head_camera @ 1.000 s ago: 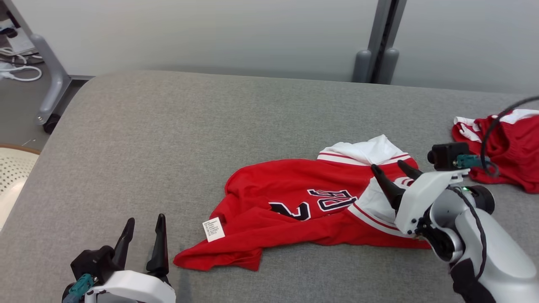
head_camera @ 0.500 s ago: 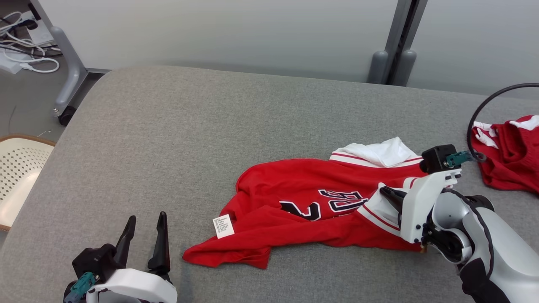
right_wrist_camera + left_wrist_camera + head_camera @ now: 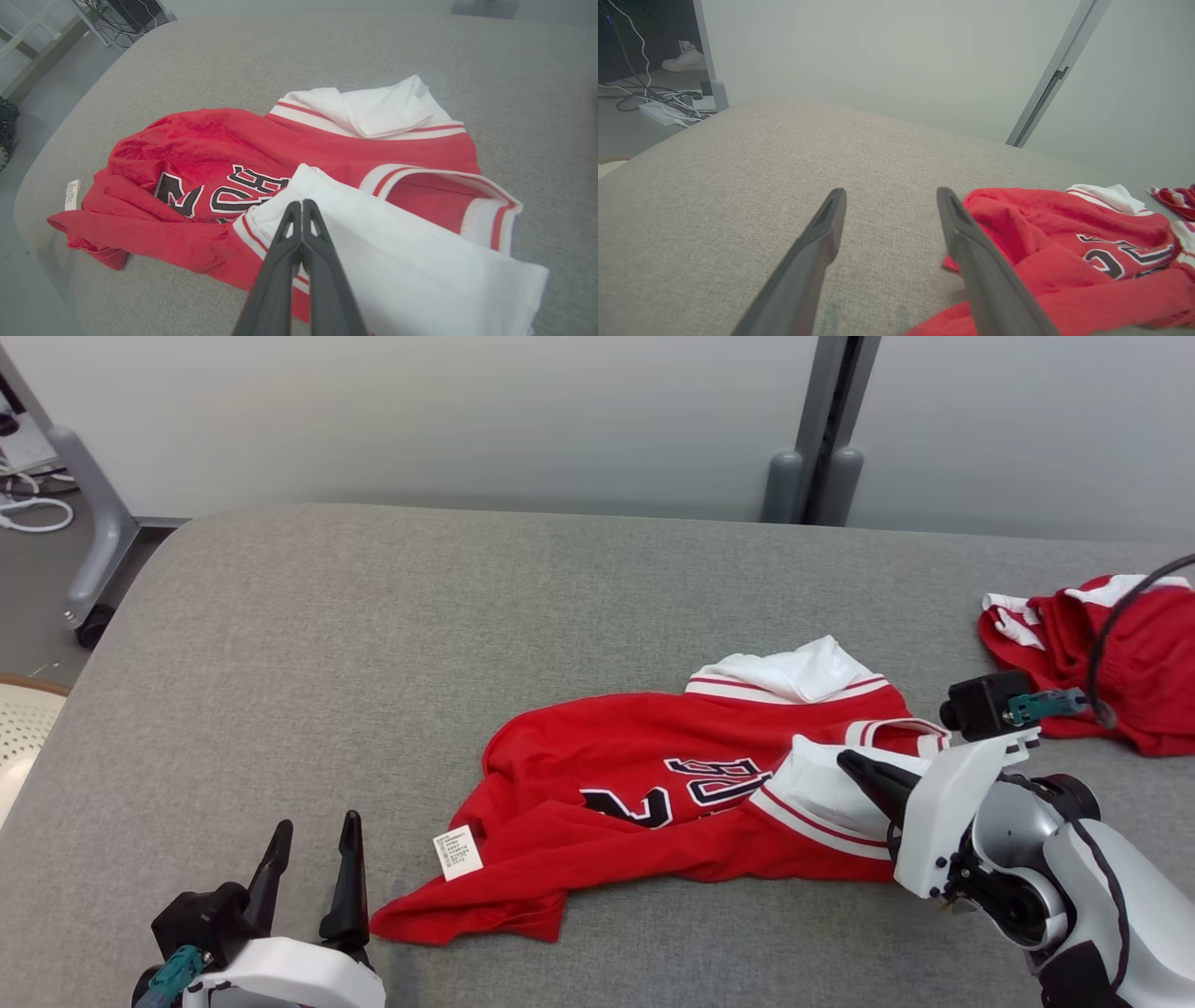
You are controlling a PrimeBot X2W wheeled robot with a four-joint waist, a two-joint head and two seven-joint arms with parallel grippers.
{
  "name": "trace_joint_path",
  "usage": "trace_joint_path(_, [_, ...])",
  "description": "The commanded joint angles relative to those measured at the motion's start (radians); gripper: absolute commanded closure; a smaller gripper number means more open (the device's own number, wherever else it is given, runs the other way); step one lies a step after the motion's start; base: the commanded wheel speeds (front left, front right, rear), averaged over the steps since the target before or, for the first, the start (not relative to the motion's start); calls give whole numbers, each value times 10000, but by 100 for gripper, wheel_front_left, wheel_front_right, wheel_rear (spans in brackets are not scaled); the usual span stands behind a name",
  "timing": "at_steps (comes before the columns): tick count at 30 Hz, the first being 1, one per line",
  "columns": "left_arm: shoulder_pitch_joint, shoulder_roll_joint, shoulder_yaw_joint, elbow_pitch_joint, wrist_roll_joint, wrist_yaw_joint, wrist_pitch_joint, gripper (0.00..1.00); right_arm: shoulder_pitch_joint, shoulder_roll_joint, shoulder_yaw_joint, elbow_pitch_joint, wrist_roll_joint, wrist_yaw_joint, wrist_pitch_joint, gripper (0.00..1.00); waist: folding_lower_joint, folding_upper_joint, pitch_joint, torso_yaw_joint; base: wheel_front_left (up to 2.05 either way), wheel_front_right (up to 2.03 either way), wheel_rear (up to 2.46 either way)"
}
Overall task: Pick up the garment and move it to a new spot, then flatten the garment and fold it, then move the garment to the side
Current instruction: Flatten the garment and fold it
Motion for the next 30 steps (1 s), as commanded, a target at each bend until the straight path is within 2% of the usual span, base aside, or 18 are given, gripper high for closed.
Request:
trace_joint_path(1, [-81, 49, 35, -24, 80, -4, -12, 0, 118, -35, -118, -126, 28, 4, -164, 100, 0, -1, -24, -93, 0, 0, 0])
trace_joint_path(2, [-84, 54, 24, -24, 83, -14, -12, 0, 154, -41, -181, -210, -43, 4, -257, 71, 0, -1, -23, -120, 0, 0, 0])
trace_joint_path(3, [-96, 51, 6, -29, 86, -20, -12, 0, 191, -28, -241, -267, -105, 4, -325, 71, 0, -1, -16, -142, 0, 0, 0])
trace_joint_path(4, [-110, 55, -6, -32, 84, -25, -12, 0, 211, 4, -288, -292, -173, 4, -409, 0, 0, -1, -7, -156, 0, 0, 0])
trace_joint_path(14, [-306, -28, -122, 89, 56, -97, -11, 0, -312, 441, -283, 176, -564, 4, -562, 0, 0, -1, 201, 117, 0, 0, 0])
trace_joint_path(24, [-444, -139, -39, 320, 71, -220, -11, 0, -1296, 578, -53, 2198, -896, 4, 323, 0, 0, -1, 318, 746, 0, 0, 0])
trace_joint_path(30, [-360, -227, 94, 377, 136, -308, -12, 0, -1284, 748, 91, 2824, -625, 4, 732, 0, 0, -1, 297, 908, 0, 0, 0])
